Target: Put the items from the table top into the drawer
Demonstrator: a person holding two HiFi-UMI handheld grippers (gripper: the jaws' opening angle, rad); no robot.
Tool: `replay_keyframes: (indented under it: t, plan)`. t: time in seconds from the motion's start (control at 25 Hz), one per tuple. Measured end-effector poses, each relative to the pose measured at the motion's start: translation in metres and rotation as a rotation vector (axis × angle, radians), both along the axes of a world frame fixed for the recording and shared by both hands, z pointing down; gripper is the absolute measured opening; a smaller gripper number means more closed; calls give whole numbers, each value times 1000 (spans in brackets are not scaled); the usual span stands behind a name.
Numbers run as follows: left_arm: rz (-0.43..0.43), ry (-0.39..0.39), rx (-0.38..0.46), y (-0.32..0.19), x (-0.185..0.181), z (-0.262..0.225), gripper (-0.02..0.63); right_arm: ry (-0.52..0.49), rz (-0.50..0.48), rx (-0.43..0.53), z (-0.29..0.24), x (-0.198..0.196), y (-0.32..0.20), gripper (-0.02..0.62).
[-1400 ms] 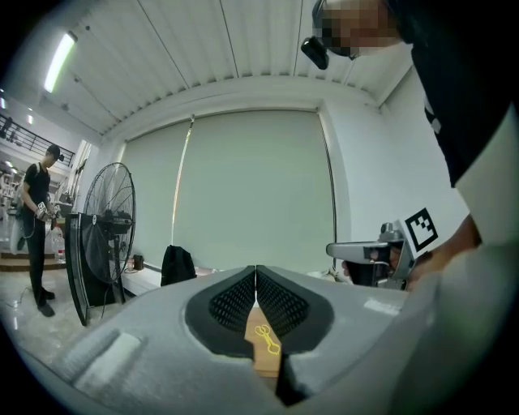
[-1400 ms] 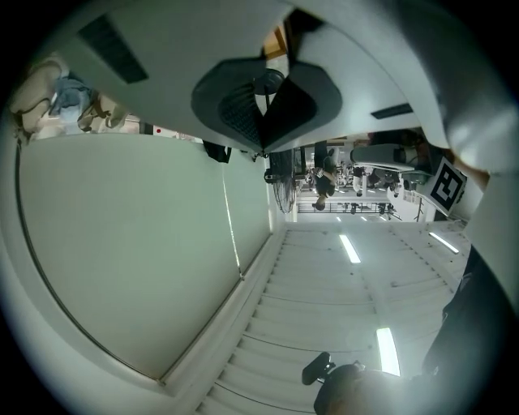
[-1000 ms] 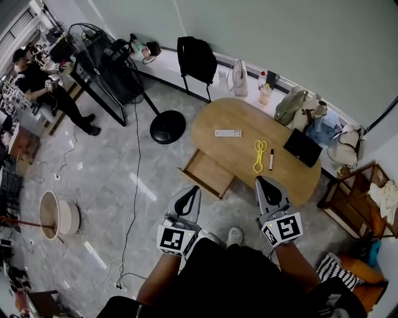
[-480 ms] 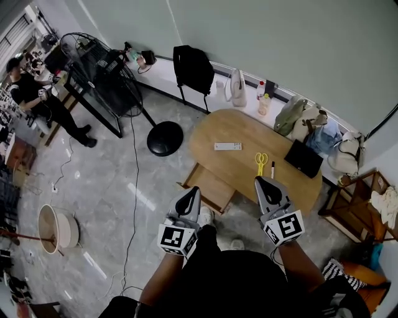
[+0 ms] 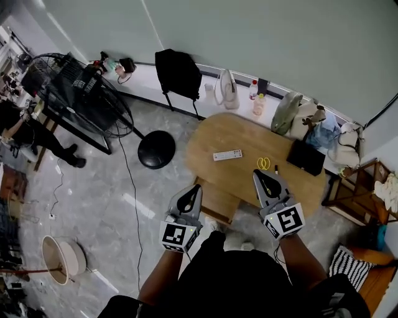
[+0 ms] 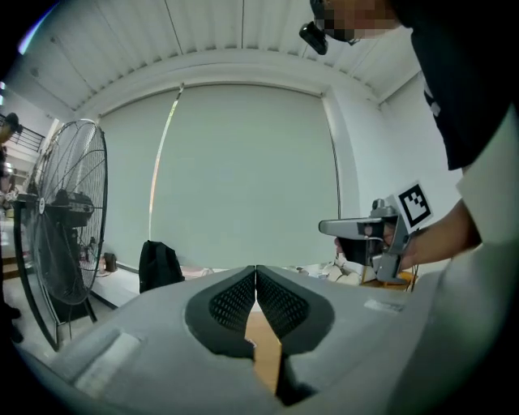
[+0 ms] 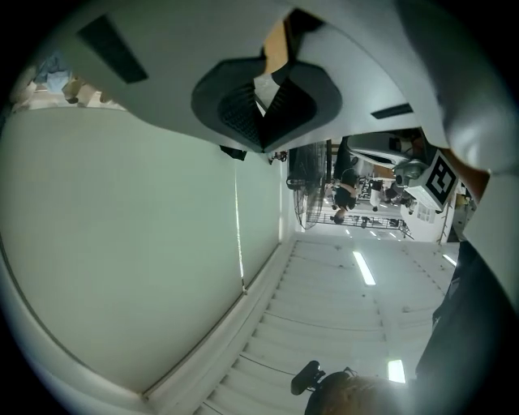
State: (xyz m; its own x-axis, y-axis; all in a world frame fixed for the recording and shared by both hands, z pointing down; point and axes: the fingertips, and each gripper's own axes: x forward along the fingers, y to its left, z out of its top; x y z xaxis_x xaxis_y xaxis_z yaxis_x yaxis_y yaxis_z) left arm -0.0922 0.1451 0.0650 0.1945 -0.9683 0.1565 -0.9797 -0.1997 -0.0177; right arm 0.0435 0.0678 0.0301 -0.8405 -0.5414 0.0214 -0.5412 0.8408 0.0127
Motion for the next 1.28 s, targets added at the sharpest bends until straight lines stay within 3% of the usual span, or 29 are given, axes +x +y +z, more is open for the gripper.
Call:
replay_keyframes:
  t: [0.4,0.72,1.28]
  plan:
    - [115,-12,-33,-65,-65,27,17,55,131,-2,14,-36,-50,-3]
    - [202,-5,-74,-105,-60,59,17,69,175,-64,47,-46,-71,-3]
    - [241,7,-187,-175,-31,164,17,47,161,-183,149,-42,-110,-3]
